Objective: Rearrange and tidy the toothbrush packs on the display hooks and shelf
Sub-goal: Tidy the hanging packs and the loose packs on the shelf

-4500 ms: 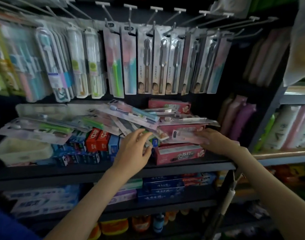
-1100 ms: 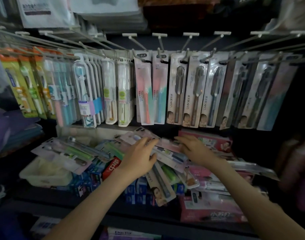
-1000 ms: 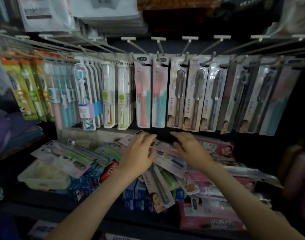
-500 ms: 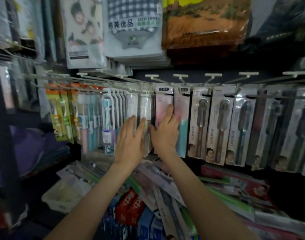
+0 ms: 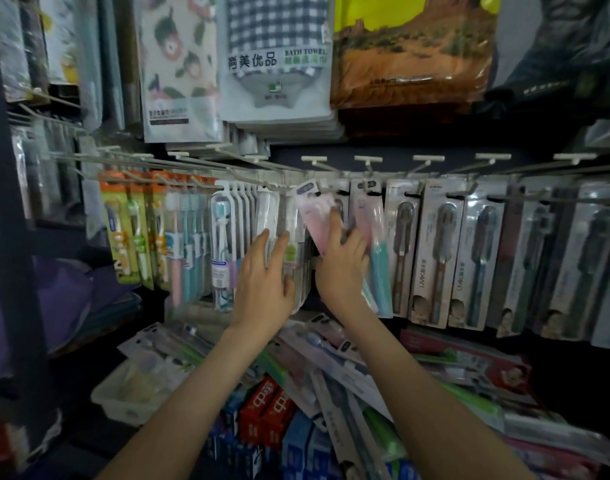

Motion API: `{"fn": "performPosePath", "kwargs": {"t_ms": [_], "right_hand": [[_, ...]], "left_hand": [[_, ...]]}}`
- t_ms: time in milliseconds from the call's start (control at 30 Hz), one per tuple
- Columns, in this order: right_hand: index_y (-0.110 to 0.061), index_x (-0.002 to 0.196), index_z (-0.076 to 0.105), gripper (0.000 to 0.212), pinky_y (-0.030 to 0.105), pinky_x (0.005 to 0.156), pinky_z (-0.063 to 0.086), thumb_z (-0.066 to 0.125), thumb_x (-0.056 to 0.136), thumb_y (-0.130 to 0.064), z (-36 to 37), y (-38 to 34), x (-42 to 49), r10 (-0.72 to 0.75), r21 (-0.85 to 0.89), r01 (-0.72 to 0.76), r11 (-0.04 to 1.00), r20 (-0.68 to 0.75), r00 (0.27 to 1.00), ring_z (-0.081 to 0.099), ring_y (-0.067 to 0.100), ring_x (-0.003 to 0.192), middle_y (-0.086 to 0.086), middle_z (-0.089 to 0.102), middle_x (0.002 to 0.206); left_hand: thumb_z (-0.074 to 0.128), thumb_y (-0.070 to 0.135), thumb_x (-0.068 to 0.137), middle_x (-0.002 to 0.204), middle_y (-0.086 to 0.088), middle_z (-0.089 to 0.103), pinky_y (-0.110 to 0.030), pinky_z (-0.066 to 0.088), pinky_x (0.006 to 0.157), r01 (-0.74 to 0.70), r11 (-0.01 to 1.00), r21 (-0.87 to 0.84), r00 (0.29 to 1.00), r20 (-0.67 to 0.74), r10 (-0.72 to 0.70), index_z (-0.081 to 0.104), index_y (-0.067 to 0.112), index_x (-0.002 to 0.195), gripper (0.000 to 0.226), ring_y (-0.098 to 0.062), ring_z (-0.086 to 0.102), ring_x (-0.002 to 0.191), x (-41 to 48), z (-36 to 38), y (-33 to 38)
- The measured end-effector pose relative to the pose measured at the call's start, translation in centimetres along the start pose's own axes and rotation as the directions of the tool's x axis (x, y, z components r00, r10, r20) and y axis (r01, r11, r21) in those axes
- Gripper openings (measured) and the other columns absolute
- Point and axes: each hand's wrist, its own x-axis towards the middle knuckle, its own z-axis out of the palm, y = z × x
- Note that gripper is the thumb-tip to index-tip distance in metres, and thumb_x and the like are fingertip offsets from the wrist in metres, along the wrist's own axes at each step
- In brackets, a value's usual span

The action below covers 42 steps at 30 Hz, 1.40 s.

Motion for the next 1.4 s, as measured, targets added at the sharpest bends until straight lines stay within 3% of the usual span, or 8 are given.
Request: {"fn": "performPosePath", "kwargs": {"t_ms": [267, 467, 633, 700, 867, 1067, 1200, 1400], "right_hand": [[-0.019, 0.148, 0.021, 0.079, 0.045, 0.092, 0.042, 0.065, 0.082, -0.01, -1.8, 0.0, -2.8, -0.206, 0.275, 0.185, 0.943, 0.05, 0.977, 0.041, 0.036, 0.113, 0.018, 0.036, 0.128], [-0.021, 0.149, 0.006, 0.088, 0.021, 0.102, 0.026, 0.065, 0.084, -0.013, -5.7, 1.0, -7.2, -0.247, 0.592, -0.055, 0.804, 0.417, 0.875, 0.025, 0.013, 0.132, 0.002, 0.02, 0.146], [-0.03, 0.142, 0.027, 0.079, 0.018, 0.099, 0.041, 0.075, 0.078, -0.025, -8.2, 2.3, -9.6, -0.237, 0.619, -0.145, 0.772, 0.491, 0.838, 0.045, -0.004, 0.118, -0.013, 0.043, 0.132], [-0.031, 0.141, 0.029, 0.079, 0.005, 0.088, 0.038, 0.076, 0.078, -0.023, -9.1, 3.3, -10.1, -0.221, 0.601, -0.196, 0.775, 0.549, 0.806, 0.043, -0.01, 0.111, -0.021, 0.04, 0.126], [-0.028, 0.147, 0.025, 0.081, 0.017, 0.088, 0.04, 0.072, 0.081, -0.026, -11.2, 6.8, -10.6, -0.069, 0.517, -0.292, 0.804, 0.569, 0.819, 0.039, 0.003, 0.119, -0.004, 0.035, 0.146], [-0.016, 0.142, 0.026, 0.075, 0.021, 0.082, 0.035, 0.071, 0.082, -0.021, -13.5, 12.6, -10.3, 0.021, 0.197, -0.148, 0.969, 0.531, 0.847, 0.047, 0.021, 0.12, 0.005, 0.044, 0.139], [-0.021, 0.121, 0.03, 0.055, 0.028, 0.075, 0.041, 0.07, 0.083, -0.016, -13.9, 16.8, -10.5, 0.031, 0.049, -0.079, 0.996, 0.63, 0.776, 0.055, 0.022, 0.101, 0.011, 0.052, 0.127], [-0.023, 0.132, 0.032, 0.058, 0.028, 0.081, 0.039, 0.066, 0.086, -0.014, -12.5, 19.8, -9.9, -0.003, -0.049, 0.053, 0.997, 0.701, 0.713, 0.052, 0.025, 0.115, 0.01, 0.048, 0.135]], "left_hand": [[0.053, 0.016, 0.093, 0.135, 0.002, 0.044, -0.021, 0.03, 0.1, 0.169, 0.921, -0.35, 0.984, 0.111, -0.138, 0.036, 0.017, 0.142, 0.051, -0.013, 0.041, 0.124, -1.6, -2.7, 1.6], [0.044, 0.027, 0.099, 0.107, 0.001, 0.065, -0.032, 0.053, 0.089, 0.588, 0.465, -0.662, 0.791, 0.59, -0.162, 0.057, 0.034, 0.103, 0.015, -0.011, 0.066, 0.095, -5.6, -3.7, 3.2], [0.046, 0.029, 0.099, 0.107, -0.003, 0.069, -0.032, 0.058, 0.073, 0.706, 0.229, -0.67, 0.707, 0.685, -0.177, 0.057, 0.035, 0.108, 0.015, -0.018, 0.07, 0.088, -7.3, -3.8, 4.3], [0.045, 0.025, 0.1, 0.104, -0.007, 0.07, -0.03, 0.058, 0.068, 0.734, 0.218, -0.643, 0.678, 0.71, -0.19, 0.058, 0.026, 0.116, 0.021, -0.02, 0.071, 0.085, -7.6, -3.6, 4.4], [0.043, 0.02, 0.101, 0.104, -0.01, 0.069, -0.028, 0.058, 0.063, 0.798, 0.169, -0.579, 0.602, 0.775, -0.189, 0.058, 0.022, 0.112, 0.018, -0.021, 0.069, 0.082, -8.5, -3.2, 5.0], [0.043, 0.016, 0.1, 0.091, -0.005, 0.069, -0.029, 0.058, 0.064, 0.819, 0.191, -0.541, 0.572, 0.799, -0.187, 0.058, 0.02, 0.1, 0.016, -0.016, 0.069, 0.076, -9.0, -1.8, 5.6], [0.042, 0.016, 0.101, 0.093, -0.007, 0.069, -0.031, 0.058, 0.064, 0.849, 0.174, -0.498, 0.524, 0.833, -0.174, 0.058, 0.016, 0.103, 0.015, -0.019, 0.068, 0.08, -9.1, -0.4, 6.7], [0.042, 0.008, 0.1, 0.092, -0.011, 0.067, -0.027, 0.056, 0.055, 0.881, 0.089, -0.464, 0.472, 0.849, -0.237, 0.056, 0.008, 0.105, 0.015, -0.02, 0.066, 0.079, -8.9, 2.0, 8.8]]}}
